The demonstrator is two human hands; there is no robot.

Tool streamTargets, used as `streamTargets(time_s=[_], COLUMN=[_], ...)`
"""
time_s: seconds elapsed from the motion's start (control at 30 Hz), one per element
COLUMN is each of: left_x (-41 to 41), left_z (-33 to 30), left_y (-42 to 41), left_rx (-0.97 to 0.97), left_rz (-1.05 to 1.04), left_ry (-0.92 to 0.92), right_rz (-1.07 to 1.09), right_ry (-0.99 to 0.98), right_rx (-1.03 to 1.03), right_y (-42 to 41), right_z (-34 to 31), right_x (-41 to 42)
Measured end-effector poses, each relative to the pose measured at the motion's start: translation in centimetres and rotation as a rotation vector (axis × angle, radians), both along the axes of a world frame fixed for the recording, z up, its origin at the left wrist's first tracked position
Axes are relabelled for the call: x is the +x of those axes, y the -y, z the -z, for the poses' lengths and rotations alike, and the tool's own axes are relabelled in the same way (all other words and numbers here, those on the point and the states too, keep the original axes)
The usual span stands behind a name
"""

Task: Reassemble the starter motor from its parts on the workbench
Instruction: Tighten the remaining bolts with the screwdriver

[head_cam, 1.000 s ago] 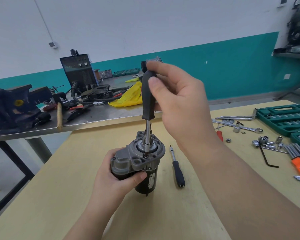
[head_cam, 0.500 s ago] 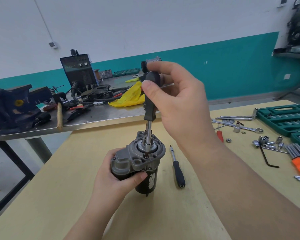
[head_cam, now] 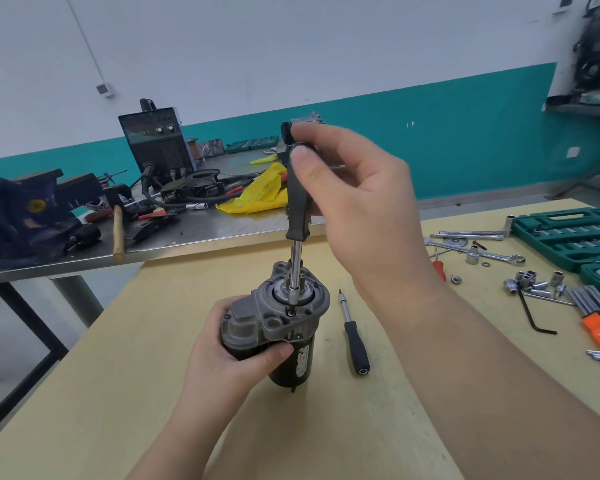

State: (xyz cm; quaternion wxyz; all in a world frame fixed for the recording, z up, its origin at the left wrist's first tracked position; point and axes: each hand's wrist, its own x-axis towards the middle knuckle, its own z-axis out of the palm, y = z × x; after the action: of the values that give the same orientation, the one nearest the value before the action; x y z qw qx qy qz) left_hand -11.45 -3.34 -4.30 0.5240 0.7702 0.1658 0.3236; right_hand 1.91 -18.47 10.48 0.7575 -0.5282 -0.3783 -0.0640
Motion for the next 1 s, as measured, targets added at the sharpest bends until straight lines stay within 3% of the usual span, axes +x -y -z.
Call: streamTargets(time_s=[1.0], left_x=[-0.15], left_z=[0.02], left_y=[0.04], left_rx=[0.001], left_rz=[0.011], left_ry=[0.021], right_rz=[-0.019], right_ry=[-0.024], right_rx=[-0.013], right_y=[-0.04], right_z=[0.02], right_x=[0.08])
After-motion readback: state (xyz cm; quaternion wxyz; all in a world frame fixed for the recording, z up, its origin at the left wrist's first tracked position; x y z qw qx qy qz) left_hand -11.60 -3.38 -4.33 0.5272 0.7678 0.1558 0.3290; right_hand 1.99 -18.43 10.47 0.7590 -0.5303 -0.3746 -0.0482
